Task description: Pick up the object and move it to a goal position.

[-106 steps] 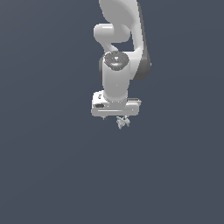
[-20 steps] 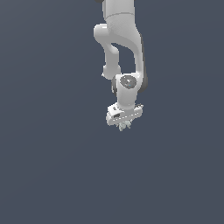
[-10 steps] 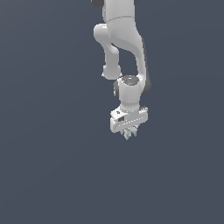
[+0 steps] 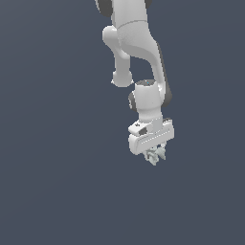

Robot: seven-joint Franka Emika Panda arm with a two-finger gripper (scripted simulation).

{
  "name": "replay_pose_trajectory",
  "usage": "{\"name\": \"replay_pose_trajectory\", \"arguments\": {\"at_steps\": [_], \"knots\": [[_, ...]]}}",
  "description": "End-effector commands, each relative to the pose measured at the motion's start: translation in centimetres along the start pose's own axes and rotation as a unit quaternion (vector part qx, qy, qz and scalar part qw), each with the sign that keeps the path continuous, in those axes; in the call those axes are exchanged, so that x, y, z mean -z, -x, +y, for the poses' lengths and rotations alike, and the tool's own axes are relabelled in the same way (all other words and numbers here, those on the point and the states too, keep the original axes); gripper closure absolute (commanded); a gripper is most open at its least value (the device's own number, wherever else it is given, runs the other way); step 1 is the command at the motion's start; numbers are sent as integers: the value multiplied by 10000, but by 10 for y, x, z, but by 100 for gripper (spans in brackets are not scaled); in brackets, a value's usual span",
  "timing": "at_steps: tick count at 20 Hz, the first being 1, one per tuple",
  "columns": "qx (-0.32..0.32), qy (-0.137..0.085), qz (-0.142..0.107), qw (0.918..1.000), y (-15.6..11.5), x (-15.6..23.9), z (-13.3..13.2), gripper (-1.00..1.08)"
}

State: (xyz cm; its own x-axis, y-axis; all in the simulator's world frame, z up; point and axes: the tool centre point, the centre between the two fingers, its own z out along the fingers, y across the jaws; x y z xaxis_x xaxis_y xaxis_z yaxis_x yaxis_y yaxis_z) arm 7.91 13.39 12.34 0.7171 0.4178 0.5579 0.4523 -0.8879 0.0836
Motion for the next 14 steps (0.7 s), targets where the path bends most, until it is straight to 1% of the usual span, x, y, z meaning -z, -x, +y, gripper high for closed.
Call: {"name": "replay_pose_trajectory", "arguments": {"at_steps": [1, 4, 7, 11, 14], "knots": [[133, 30, 465, 9988, -30, 6, 0, 108], [298, 60, 1028, 9942, -65, 17, -2, 108], [470, 89, 1604, 9859, -99, 33, -5, 108], [704, 123, 2372, 9688, -142, 60, -12, 108], [859, 142, 2869, 9540, -168, 81, -18, 108]]}}
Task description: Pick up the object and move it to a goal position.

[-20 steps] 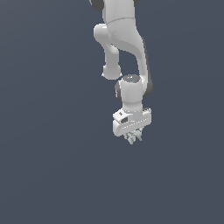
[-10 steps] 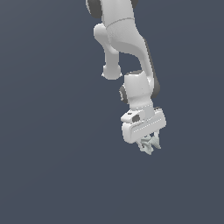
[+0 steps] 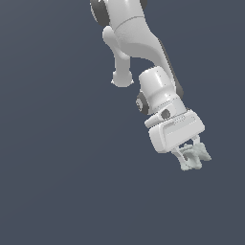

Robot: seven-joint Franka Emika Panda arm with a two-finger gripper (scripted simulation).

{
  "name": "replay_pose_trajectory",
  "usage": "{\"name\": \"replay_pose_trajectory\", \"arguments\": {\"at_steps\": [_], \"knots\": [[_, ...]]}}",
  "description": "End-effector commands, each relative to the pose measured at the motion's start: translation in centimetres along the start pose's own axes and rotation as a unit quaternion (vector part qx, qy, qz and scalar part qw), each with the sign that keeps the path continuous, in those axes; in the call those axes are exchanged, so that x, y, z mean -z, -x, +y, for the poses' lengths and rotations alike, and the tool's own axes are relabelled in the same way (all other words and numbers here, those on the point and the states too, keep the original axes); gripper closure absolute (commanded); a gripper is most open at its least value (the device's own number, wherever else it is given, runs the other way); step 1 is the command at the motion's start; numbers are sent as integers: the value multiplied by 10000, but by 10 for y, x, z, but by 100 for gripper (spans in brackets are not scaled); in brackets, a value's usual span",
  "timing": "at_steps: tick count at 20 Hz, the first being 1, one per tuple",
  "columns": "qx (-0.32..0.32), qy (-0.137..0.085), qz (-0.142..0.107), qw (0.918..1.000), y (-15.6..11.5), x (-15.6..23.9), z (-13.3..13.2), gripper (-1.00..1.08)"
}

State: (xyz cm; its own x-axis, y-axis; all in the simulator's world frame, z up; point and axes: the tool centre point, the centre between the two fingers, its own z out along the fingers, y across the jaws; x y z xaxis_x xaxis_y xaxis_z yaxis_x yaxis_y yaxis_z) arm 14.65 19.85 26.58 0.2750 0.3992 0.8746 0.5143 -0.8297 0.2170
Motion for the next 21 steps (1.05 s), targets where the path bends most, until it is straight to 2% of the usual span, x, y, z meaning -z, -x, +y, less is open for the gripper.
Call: {"name": "replay_pose_trajectory", "arguments": {"at_steps": [1, 6, 11, 15, 21], "knots": [[129, 15, 427, 9990, -27, 5, -1, 108], [324, 30, 1035, 9941, -65, 17, -5, 108], [442, 36, 1392, 9893, -87, 26, -9, 108], [479, 38, 1500, 9875, -93, 30, -10, 108], [461, 38, 1437, 9885, -90, 28, -9, 108]]}}
